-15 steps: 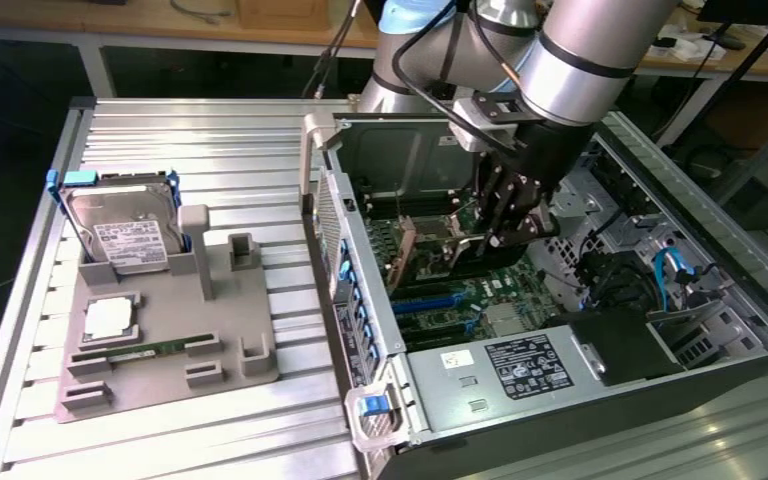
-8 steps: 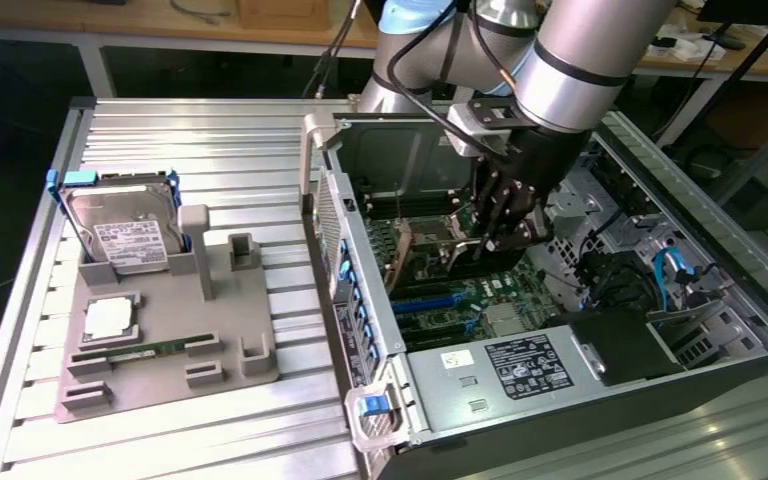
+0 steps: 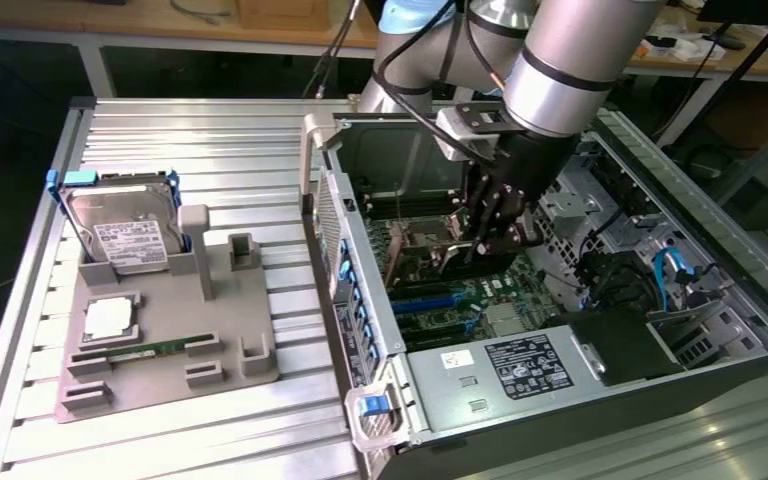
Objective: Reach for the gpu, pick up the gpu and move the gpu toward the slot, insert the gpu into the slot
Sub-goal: 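Insert the gpu into the slot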
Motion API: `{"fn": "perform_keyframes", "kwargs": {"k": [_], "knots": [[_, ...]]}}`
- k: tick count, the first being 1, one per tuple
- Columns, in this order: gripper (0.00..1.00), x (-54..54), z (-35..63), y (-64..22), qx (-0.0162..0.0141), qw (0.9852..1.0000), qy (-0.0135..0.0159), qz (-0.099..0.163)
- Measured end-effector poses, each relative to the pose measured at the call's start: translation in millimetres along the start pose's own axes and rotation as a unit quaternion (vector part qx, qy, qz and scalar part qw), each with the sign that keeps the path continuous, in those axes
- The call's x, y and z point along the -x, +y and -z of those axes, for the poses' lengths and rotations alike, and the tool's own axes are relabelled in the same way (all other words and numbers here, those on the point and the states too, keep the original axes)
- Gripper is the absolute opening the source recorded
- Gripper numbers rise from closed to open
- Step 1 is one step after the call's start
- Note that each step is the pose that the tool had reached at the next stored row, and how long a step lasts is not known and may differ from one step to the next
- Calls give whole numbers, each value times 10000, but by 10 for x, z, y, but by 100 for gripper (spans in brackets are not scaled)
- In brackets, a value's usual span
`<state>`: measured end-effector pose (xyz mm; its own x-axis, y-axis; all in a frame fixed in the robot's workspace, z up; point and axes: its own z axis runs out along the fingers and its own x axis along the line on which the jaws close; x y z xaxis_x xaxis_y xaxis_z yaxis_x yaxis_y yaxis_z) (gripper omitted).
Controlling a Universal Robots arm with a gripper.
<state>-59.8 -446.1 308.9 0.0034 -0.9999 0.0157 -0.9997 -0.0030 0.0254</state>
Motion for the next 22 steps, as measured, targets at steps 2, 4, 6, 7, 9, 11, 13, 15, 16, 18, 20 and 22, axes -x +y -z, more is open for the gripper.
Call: {"fn": "perform_keyframes", "kwargs": {"k": [2,4,6,7,9,11,13,15,16,18,20,22], "knots": [[27,0,-36,-1,0,10000,0,0],[27,1,-72,-2,0,10000,1,0],[27,1,-108,-2,0,10000,0,0],[27,2,-125,-2,0,10000,0,-1],[27,3,-165,3,0,10000,0,-1],[27,3,-203,19,-1,10000,1,0],[27,4,-231,51,-4,10000,0,0],[27,4,-257,87,-5,10000,0,0],[27,4,-269,100,-6,10000,0,0],[27,5,-298,117,-6,10000,0,-1],[27,5,-328,117,-6,10000,0,0],[27,5,-347,118,-6,10000,0,0]]}}
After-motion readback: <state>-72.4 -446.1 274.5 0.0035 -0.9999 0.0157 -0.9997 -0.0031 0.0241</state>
